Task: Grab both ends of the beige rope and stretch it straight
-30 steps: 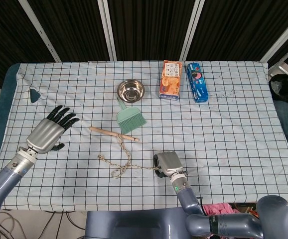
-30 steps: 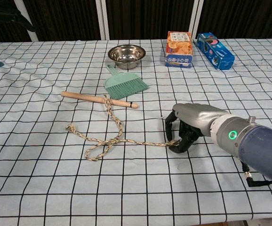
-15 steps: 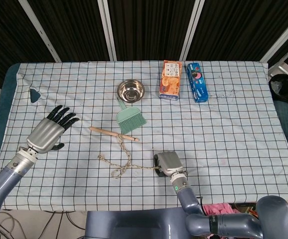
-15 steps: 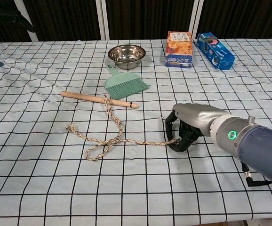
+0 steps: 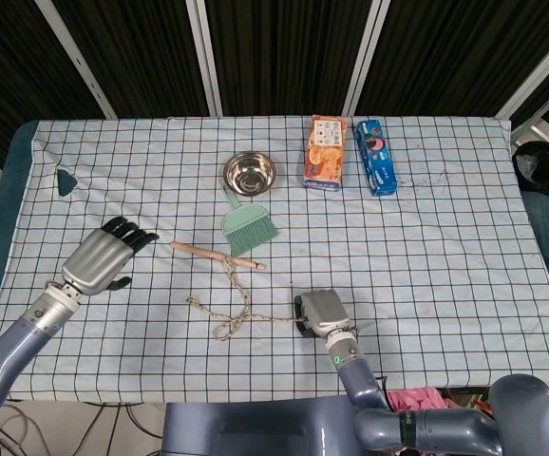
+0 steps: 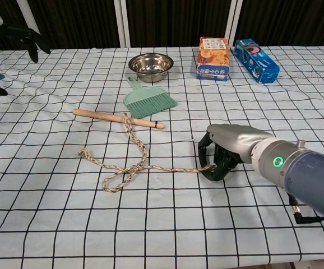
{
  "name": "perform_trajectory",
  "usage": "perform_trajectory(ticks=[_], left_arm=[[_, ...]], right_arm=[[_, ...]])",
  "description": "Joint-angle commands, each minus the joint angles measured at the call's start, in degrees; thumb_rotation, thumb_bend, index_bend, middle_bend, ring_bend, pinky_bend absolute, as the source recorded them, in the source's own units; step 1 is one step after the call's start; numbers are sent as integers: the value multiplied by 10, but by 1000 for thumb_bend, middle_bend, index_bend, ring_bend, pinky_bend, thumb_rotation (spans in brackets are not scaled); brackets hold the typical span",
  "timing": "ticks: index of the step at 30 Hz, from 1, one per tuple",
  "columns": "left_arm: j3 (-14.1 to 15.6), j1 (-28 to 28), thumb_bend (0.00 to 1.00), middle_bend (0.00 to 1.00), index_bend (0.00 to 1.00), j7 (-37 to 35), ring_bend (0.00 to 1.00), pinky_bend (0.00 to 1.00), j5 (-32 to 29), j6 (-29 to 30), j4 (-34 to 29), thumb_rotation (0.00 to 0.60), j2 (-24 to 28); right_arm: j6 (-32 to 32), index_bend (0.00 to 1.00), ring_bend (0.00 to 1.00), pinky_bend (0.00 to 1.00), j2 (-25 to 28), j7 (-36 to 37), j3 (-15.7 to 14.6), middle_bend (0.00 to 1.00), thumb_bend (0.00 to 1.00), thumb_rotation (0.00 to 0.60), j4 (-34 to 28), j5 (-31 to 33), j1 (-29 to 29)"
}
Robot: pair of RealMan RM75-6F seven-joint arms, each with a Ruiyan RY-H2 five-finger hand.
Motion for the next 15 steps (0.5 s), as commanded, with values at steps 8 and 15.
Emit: perform_trajectory(ticks=[8,15], left_arm=[[-17,-53,291,851,243,-35,801,693,-41,-98,-44,600,8],[-39,-103,316,993,313,-32,946,812,-115,-181,-69,600,11]], right_arm=[[-1,588,1000,1000,-3,-3,-2,1000,390,600,5,7,-3],[1,588,1000,1000,-6,-2,-2,1000,391,600,11,5,-4]])
